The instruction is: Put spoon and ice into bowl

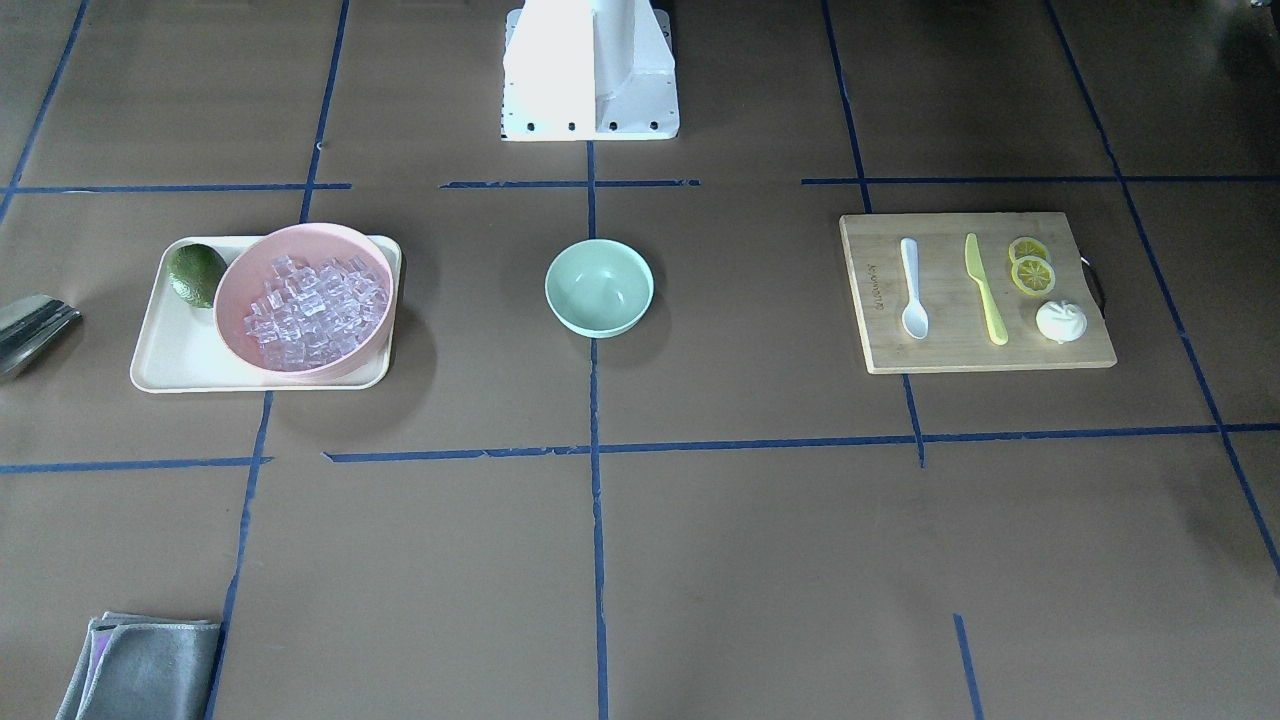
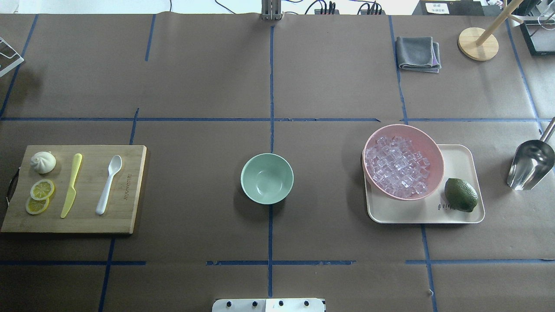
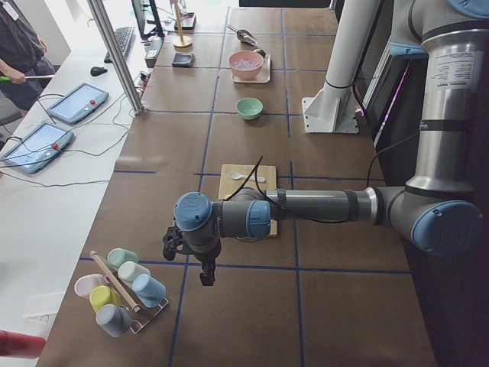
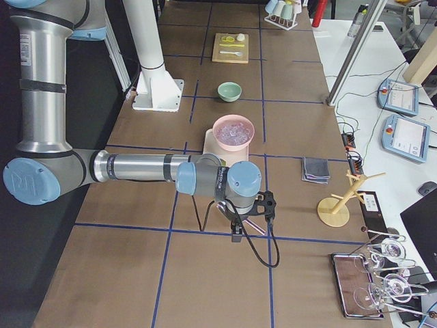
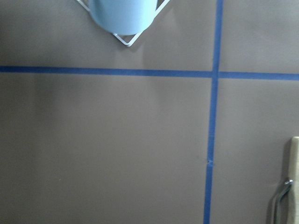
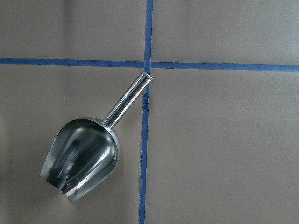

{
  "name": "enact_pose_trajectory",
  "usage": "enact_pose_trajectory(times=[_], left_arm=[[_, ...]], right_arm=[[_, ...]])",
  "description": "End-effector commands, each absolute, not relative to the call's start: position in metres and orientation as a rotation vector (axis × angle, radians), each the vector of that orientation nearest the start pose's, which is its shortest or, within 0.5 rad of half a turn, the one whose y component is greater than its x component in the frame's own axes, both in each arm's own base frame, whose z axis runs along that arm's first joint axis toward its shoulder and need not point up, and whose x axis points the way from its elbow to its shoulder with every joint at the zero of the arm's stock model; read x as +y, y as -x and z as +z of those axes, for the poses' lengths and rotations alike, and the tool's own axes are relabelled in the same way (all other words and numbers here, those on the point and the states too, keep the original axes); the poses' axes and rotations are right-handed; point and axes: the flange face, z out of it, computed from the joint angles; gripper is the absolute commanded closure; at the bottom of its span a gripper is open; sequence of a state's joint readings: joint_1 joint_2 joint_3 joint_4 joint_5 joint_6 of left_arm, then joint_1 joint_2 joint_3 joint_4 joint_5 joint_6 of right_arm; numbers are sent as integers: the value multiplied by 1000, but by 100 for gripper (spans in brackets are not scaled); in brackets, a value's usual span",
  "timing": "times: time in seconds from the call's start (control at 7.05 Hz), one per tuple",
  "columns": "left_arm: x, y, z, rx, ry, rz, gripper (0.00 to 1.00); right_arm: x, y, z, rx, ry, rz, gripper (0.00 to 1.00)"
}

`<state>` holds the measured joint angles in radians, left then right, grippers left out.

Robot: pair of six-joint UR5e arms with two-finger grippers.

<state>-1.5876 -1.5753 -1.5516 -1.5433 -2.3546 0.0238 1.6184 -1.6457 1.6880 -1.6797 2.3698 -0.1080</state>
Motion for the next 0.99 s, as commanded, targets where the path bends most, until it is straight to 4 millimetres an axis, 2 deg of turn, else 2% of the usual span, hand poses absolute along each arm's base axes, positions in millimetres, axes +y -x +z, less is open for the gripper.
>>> enact_pose_trajectory(times=[0.0,0.14,0.28,0.43,0.57,0.71,0.85], left_arm=[[-493,69,660,801,12,-14,0],[-514,67,638,796,-44,12,0],[-524,44,625,801,-49,62,0],[-529,8,608,793,-51,129,0],[-527,-12,589,794,-60,148,0],[-523,-20,555,801,-97,158,0],[-518,-41,525,813,-96,137,0]], right_arm=[[-453,-84,644,-801,-2,-31,0],[-453,-83,639,-810,-12,-36,0],[-456,-82,631,-809,-28,-44,0],[-474,-83,605,-802,-79,-70,0],[-475,-83,607,-802,-71,-64,0],[-473,-82,611,-801,-66,-66,0],[-472,-82,613,-803,-63,-64,0]])
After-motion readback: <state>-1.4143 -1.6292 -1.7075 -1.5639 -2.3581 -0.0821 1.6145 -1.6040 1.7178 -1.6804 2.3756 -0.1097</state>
